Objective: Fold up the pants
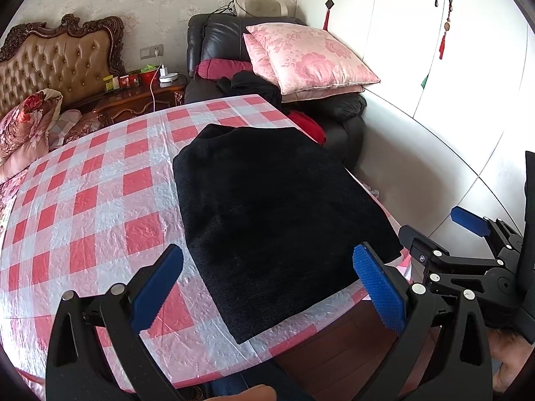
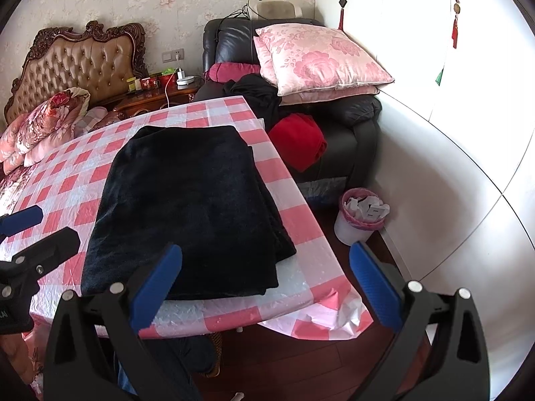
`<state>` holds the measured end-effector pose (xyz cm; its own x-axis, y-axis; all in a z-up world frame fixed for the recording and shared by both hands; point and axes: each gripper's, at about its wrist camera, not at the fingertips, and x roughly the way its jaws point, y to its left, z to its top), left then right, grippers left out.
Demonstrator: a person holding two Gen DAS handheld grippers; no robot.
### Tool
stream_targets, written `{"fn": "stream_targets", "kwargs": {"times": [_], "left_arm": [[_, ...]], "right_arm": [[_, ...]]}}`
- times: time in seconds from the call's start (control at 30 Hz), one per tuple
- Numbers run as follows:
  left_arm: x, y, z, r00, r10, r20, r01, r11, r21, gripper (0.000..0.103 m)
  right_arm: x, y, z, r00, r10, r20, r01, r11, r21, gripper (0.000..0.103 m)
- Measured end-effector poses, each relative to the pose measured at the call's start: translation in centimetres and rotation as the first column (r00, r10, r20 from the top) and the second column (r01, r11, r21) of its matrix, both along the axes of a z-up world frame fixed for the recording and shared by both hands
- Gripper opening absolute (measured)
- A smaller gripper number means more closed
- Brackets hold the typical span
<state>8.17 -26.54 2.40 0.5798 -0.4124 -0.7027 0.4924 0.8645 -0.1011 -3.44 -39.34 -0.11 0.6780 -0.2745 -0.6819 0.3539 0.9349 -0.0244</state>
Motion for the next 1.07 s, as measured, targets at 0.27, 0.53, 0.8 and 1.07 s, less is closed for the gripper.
{"fn": "stream_targets", "kwargs": {"times": [0.27,0.53,0.8,1.07], "left_arm": [[0.0,-0.1,0.0,1.000,0.000,-0.001,0.000,1.000,-0.001,0.099],[0.0,-0.3,0.0,1.000,-0.002,-0.004,0.002,1.000,-0.001,0.099],[0.9,-1.5,-0.9,0.999,-0.052,-0.014,0.051,0.995,-0.080,0.099],[3.4,11.4,1.2,0.980,0.189,0.066,-0.171,0.962,-0.213,0.099]], "right_arm": [[0.1,-0.1,-0.2,1.000,-0.002,-0.002,0.002,1.000,0.002,0.101],[0.2,-0.3,-0.5,1.000,-0.004,-0.006,0.004,1.000,0.004,0.101],[-0.3,-1.4,-1.2,0.998,-0.055,-0.008,0.055,0.998,0.025,0.101],[0.0,-3.1,0.3,0.982,-0.131,0.134,0.112,0.984,0.142,0.101]]}}
